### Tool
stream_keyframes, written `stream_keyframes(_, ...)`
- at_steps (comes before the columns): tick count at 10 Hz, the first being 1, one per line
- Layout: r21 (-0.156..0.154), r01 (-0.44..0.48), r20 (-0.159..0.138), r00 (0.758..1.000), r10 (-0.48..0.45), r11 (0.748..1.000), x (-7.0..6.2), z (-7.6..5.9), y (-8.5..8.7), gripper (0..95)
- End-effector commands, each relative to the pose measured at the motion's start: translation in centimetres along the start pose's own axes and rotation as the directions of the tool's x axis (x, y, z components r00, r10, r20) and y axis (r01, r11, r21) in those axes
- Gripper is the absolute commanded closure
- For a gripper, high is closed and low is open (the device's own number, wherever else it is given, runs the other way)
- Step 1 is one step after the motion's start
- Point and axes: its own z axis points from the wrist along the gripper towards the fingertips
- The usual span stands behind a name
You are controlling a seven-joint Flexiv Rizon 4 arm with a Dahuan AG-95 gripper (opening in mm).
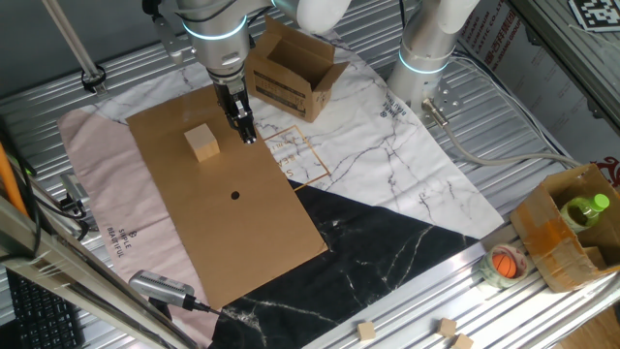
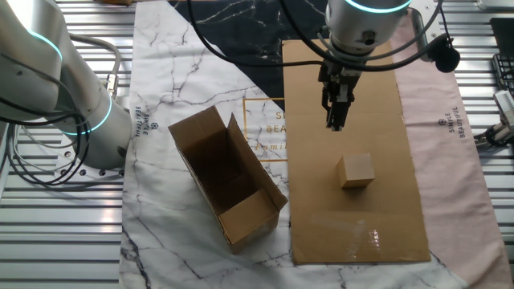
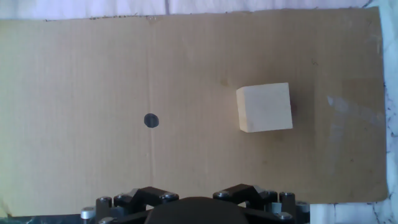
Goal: Hold a small block with the gripper and sweep it from left to right on the table
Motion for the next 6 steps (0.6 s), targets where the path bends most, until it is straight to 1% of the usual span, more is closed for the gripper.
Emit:
stream_keyframes(1,-0.027,-0.065,0.100,0.993,0.068,0.997,0.03,-0.05,0.00,95.0)
stream_keyframes(6,-0.023,-0.068,0.097,0.993,0.070,0.997,0.05,-0.10,0.00,95.0)
